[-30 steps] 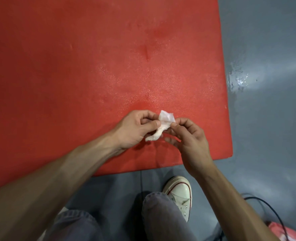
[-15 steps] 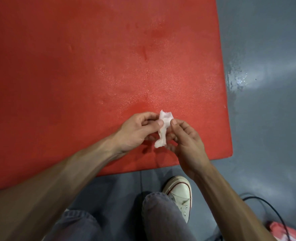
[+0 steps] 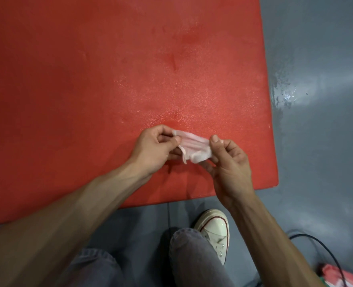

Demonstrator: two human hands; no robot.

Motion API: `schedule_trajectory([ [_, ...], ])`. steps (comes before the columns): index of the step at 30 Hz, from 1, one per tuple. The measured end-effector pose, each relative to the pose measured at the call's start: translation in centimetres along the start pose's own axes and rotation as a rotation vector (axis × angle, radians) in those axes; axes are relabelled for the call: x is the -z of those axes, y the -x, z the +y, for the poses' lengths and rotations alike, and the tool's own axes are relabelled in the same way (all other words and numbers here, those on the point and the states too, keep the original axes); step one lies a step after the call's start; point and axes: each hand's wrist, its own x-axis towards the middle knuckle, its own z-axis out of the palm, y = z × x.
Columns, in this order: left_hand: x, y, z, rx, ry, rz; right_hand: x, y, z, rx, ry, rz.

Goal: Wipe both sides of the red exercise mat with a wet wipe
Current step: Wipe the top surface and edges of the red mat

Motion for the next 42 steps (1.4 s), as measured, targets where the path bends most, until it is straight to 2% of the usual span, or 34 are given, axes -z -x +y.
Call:
schedule_trajectory([
  [3,0.5,0.0,0.3,0.070,0.092,0.000,0.8,-0.7,-0.4,-0.034,-0.026,-0.020],
  [7,0.3,0.4,0.8,0.067,0.167,-0.122,1.1,-1.0,-0.1,-0.343,0.012,-0.162],
  [9,-0.1,0.4,0.9,0.034,0.159,-0.131,1.1,-0.9,0.1,-0.456,0.068,-0.260],
  [13,-0.4,0.1,0.2,-0.056,0.007,-0.022,1.4,-0.5,0.4,-0.438,0.138,-0.321],
  [15,-0.5,0.1,-0.5,-0.155,-0.178,-0.003,1.1,-0.3,0.8,-0.419,0.090,-0.273],
  [17,-0.7,0.2,-0.6,-0.223,-0.262,0.072,0.7,-0.3,1.0,-0.365,-0.021,-0.198],
  [20,-0.1,-0.3,0.5,-0.299,-0.272,0.281,1.1,-0.5,1.0,-0.293,-0.083,-0.149],
  [22,0.8,-0.9,1.5,-0.322,-0.241,0.347,1.6,-0.6,1.2,-0.292,-0.059,-0.093],
  [26,0.5,-0.4,1.7,-0.332,-0.229,0.263,1.5,-1.4,1.5,-0.298,-0.081,-0.013],
  [29,0.2,0.0,1.1,-0.328,-0.248,0.223,0.9,-2.0,1.3,-0.407,-0.248,-0.010],
  [32,1.3,-0.5,0.7,-0.319,-0.321,0.309,0.7,-2.2,0.9,-0.492,-0.454,-0.001],
  [34,1.9,-0.6,0.5,-0.323,-0.376,0.362,0.5,-2.1,0.9,-0.518,-0.504,0.011],
  [36,1.8,-0.4,0.5,-0.321,-0.403,0.349,0.3,-1.9,1.0,-0.513,-0.455,0.024],
  [38,1.7,-0.2,0.5,-0.325,-0.448,0.312,0.2,-2.0,1.3,-0.442,-0.309,0.108],
  [40,2.1,-0.3,0.1,-0.318,-0.511,0.308,0.3,-2.2,1.6,-0.280,-0.088,0.275],
  [42,2.9,-0.6,-0.5,-0.300,-0.588,0.319,0.7,-2.4,1.8,-0.121,0.078,0.372],
])
